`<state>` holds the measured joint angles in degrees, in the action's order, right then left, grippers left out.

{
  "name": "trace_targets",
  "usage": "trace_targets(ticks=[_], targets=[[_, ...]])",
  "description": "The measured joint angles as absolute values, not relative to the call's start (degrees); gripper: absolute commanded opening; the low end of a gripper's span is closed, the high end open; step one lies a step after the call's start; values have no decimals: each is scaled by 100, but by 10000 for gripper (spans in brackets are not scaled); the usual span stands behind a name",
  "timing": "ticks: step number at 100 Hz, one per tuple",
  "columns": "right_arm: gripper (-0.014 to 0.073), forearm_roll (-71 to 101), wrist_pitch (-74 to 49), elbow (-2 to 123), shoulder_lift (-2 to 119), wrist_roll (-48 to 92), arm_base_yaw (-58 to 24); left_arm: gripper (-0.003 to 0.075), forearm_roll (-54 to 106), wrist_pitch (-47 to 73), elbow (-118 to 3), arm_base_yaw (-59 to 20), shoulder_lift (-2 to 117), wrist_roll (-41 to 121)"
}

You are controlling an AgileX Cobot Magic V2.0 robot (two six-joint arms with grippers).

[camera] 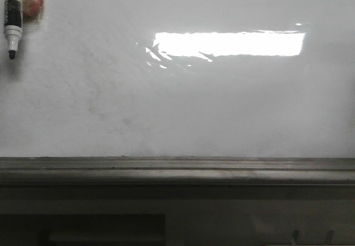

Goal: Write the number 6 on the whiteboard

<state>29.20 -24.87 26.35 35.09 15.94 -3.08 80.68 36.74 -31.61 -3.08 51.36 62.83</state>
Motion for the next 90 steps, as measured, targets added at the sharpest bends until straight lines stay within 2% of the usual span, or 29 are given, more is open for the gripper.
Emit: trace_targets(ticks=[31, 36, 41, 49, 51, 75, 90], targets=[[468, 2920, -2463, 2635, 3509, 1619, -308, 424, 8200, 3842, -3470, -602, 6076, 6625], [467, 2920, -2455, 2635, 3509, 1619, -308, 366, 8200, 3881, -3525, -646, 6155, 6638], [467, 2920, -2455, 2635, 3509, 1619, -308, 260, 8200, 3892, -3551, -657, 6202, 6638], [467, 2920, -2455, 2635, 3509, 1619, -308, 21, 8200, 3822, -3551, -657, 6248, 6686], [467, 2920, -2455, 2635, 3509, 1619, -308, -19, 8200, 3807, -3551, -657, 6249, 6726], [467, 2920, -2455, 2635, 3509, 1622, -308, -20, 8096, 3599, -3551, -657, 5981, 7083], [467, 2937, -2600, 2708, 3534, 1653, -317, -20, 7395, 3651, -3576, -657, 5531, 7105]])
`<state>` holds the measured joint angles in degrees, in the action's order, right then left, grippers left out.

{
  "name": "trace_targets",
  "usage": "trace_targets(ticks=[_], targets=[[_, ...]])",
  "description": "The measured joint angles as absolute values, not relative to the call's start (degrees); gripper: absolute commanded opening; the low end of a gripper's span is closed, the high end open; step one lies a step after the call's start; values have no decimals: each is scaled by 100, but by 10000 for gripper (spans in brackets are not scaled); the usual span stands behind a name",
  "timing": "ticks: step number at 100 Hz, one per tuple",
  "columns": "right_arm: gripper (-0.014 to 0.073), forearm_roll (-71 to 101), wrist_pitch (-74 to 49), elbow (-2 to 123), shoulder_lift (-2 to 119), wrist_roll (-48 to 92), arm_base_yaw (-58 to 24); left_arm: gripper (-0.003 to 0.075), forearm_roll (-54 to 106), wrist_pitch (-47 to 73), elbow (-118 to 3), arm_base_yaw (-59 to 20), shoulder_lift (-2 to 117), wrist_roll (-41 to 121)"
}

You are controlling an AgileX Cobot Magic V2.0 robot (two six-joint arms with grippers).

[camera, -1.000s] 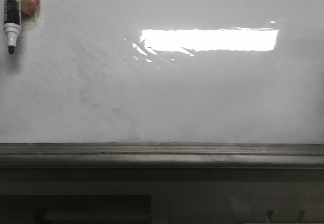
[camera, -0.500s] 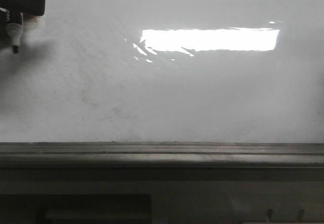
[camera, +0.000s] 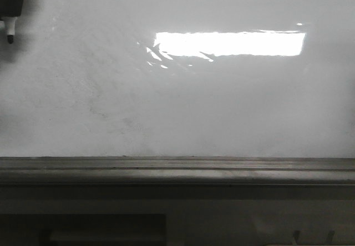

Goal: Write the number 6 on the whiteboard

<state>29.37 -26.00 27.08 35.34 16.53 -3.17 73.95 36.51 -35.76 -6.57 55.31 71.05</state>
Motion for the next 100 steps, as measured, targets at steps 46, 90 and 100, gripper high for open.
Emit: trace_targets(ticks=[46, 90, 100], targets=[[467, 5164, -4727, 4531, 5547, 4126, -1485, -20, 4506, 4099, -3919, -2259, 5118, 6138], [467, 5242, -5850, 7078, 7750, 4143, -2894, -20, 3283, 4131, -3932, -2979, 5110, 5226], [467, 5242, -6056, 7513, 8209, 4060, -3092, -20, 3260, 4131, -3932, -2979, 5110, 5212]])
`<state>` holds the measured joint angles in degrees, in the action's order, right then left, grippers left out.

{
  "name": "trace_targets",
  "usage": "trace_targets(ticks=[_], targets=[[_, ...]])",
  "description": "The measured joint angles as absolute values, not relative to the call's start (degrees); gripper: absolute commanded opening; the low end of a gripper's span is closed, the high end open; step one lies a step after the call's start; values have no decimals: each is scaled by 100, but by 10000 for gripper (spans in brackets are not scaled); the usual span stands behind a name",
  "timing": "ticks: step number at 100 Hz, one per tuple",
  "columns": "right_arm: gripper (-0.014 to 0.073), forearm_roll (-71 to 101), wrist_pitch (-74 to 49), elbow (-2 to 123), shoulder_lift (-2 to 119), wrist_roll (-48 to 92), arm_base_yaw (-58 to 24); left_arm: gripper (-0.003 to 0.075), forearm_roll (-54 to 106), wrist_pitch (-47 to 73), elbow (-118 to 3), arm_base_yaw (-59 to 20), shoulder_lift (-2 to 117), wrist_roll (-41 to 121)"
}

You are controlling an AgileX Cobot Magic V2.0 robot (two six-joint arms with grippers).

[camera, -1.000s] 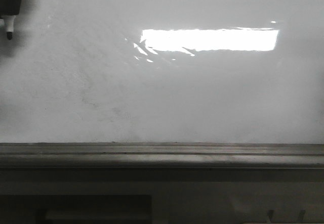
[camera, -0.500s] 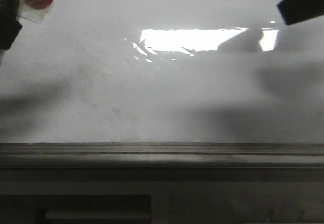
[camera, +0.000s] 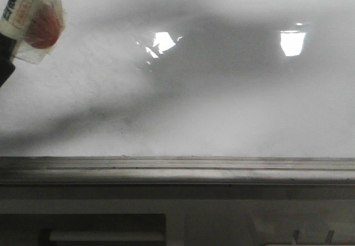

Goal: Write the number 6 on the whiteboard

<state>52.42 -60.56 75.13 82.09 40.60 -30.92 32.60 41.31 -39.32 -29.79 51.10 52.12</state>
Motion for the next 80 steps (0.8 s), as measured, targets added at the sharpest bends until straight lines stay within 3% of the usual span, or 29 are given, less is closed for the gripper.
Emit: trace_targets(ticks=[39, 51, 68, 80], targets=[[451, 4967, -6535, 8601, 9288, 3782, -3634, -20, 3096, 4140, -3932, -2979, 5110, 5200], [285, 4875, -6607, 8611, 9384, 3769, -3730, -20, 3096, 4101, -3932, -2979, 5110, 5200], [-55, 4833, -6607, 8614, 9396, 3782, -3741, -20, 3090, 4076, -3932, -2979, 5110, 5177], [-65, 4620, -6544, 8614, 9405, 3830, -3728, -19, 3090, 4098, -3932, -2979, 5110, 5082]])
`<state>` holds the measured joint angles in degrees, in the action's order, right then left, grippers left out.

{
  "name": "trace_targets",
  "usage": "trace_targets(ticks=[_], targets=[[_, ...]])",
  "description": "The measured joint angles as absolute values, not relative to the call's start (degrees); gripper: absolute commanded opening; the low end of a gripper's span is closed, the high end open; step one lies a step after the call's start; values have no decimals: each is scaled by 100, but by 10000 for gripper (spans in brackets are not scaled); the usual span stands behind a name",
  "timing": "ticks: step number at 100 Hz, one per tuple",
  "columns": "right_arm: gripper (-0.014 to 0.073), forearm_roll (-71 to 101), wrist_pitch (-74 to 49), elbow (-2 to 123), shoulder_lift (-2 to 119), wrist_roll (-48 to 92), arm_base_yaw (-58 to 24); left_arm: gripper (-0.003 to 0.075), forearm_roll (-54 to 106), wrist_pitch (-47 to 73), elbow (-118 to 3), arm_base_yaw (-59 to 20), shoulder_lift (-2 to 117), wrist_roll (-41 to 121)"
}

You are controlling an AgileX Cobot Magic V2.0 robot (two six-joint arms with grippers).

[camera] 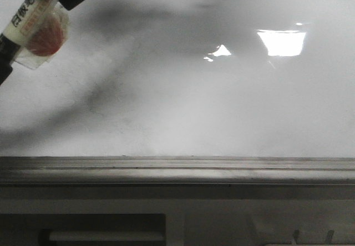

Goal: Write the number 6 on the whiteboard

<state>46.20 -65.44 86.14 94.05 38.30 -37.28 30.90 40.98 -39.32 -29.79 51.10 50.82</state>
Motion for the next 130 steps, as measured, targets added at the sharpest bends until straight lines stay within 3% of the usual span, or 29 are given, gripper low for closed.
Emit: trace_targets(ticks=[9, 16, 23, 38, 45, 66, 107, 130], targets=[[-64, 4620, -6544, 8614, 9405, 3896, -3728, -15, 3090, 4098, -3932, -2979, 5110, 5062], [-54, 4620, -6532, 8614, 9405, 3905, -3728, 31, 3090, 4098, -3932, -2979, 5110, 5062], [-45, 4620, -6508, 8614, 9405, 3918, -3728, 132, 3101, 4098, -3943, -2979, 5110, 5062], [-45, 4605, -6359, 8614, 9321, 3918, -3728, 445, 3265, 4087, -4064, -2979, 5098, 5117], [-45, 4534, -6218, 8614, 9168, 3918, -3728, 522, 3370, 4035, -4132, -2979, 5033, 5126], [-45, 4135, -5528, 7881, 8184, 3918, -3728, 492, 3679, 3756, -4171, -2724, 4510, 5097], [-45, 3921, -2868, 4426, 5110, 3839, -3728, 473, 4844, 2688, -3463, -1484, 3475, 4902], [-45, 3933, -1785, 3556, 4356, 3740, -3728, 473, 5089, 2427, -3195, -1401, 3466, 4889]])
